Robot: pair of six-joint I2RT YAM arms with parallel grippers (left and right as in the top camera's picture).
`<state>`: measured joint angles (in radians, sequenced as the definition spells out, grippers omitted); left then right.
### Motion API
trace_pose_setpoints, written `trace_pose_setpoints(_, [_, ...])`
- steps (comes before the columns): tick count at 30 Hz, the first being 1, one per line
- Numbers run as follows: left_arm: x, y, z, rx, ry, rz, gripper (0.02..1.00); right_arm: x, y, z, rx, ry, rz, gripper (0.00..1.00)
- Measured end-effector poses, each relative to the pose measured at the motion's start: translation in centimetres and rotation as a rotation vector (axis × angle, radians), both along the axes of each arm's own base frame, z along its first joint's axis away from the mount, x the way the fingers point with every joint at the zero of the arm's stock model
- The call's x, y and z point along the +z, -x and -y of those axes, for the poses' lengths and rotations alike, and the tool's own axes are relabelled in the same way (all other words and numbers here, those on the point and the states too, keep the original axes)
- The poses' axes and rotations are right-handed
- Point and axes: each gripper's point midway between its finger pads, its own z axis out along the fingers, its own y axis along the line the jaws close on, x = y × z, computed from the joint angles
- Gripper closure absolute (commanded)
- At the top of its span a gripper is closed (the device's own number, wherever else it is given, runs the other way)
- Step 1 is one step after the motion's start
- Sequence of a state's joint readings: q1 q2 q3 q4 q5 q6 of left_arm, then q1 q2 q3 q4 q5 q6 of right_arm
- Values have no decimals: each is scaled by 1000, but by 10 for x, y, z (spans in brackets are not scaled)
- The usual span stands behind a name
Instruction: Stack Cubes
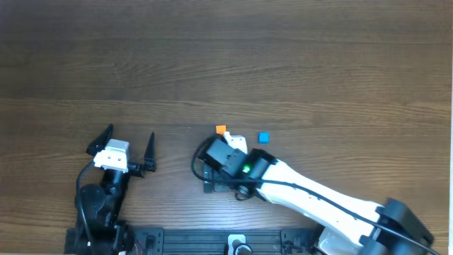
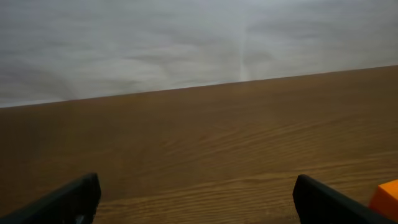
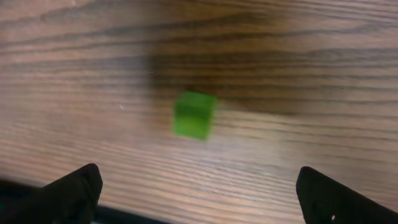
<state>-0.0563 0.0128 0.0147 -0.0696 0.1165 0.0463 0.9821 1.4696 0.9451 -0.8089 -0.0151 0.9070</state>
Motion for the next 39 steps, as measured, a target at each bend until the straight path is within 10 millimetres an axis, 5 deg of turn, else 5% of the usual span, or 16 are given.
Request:
trace_pose_setpoints(16, [0,0,0,0,0,0,18,-41,-2,-10,-70,126,-72,7])
trace_pose_setpoints(39, [0,0,0,0,0,0,18,-54,1,-10,-88,177,-62,60])
